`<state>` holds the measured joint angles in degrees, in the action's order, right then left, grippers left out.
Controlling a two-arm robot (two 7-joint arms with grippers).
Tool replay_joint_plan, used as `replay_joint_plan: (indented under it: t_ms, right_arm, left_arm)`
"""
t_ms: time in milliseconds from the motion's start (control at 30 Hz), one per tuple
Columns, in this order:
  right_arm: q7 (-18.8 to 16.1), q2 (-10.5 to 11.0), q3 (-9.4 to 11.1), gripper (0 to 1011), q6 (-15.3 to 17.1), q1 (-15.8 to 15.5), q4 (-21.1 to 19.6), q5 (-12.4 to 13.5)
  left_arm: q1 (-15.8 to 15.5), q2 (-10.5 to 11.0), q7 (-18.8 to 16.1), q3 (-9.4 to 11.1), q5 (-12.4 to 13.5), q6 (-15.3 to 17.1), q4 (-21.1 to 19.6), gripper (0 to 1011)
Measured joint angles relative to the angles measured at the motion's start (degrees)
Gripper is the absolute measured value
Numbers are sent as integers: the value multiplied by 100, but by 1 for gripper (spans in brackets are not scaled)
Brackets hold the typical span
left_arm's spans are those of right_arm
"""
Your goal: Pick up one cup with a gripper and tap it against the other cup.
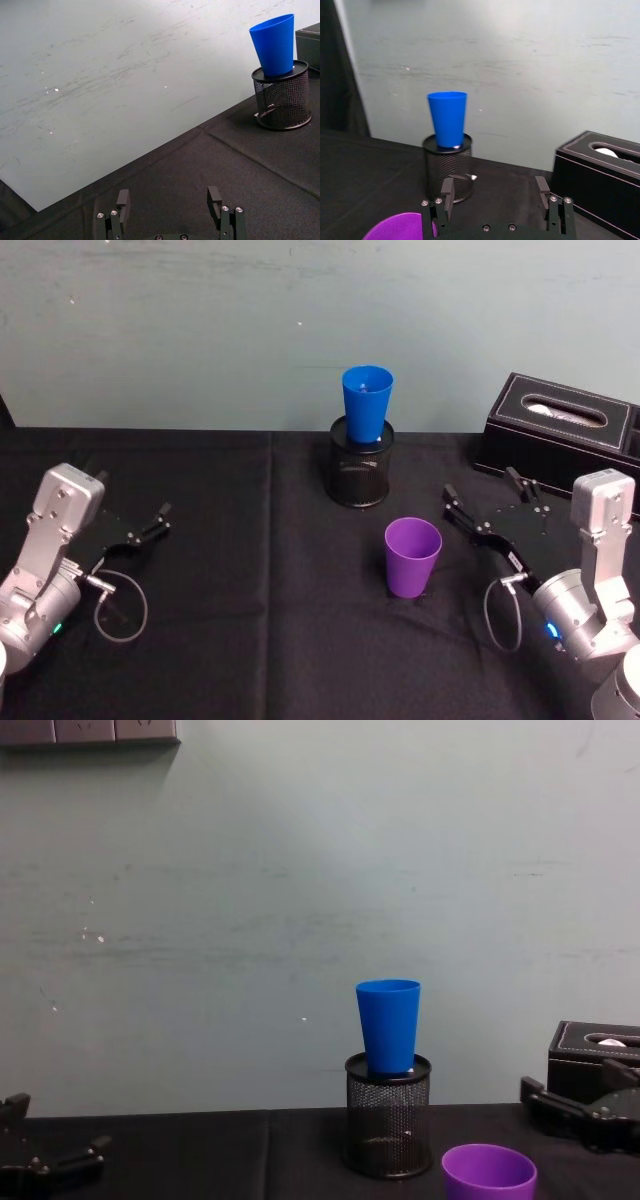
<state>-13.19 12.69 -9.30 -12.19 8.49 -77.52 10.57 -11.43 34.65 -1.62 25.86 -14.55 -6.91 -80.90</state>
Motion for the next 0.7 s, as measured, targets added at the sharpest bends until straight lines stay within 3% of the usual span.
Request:
replay_joint_plan:
  t_ms: [267, 700]
  right_arm:
    - [141, -67, 164, 1002, 89, -15, 74, -159]
    - [110, -124, 249, 1003, 118, 15, 370, -278]
  left_arm:
    - [0, 0, 0, 0, 0, 0, 0, 1011]
    - [0, 0, 0, 0, 0, 0, 0, 1012]
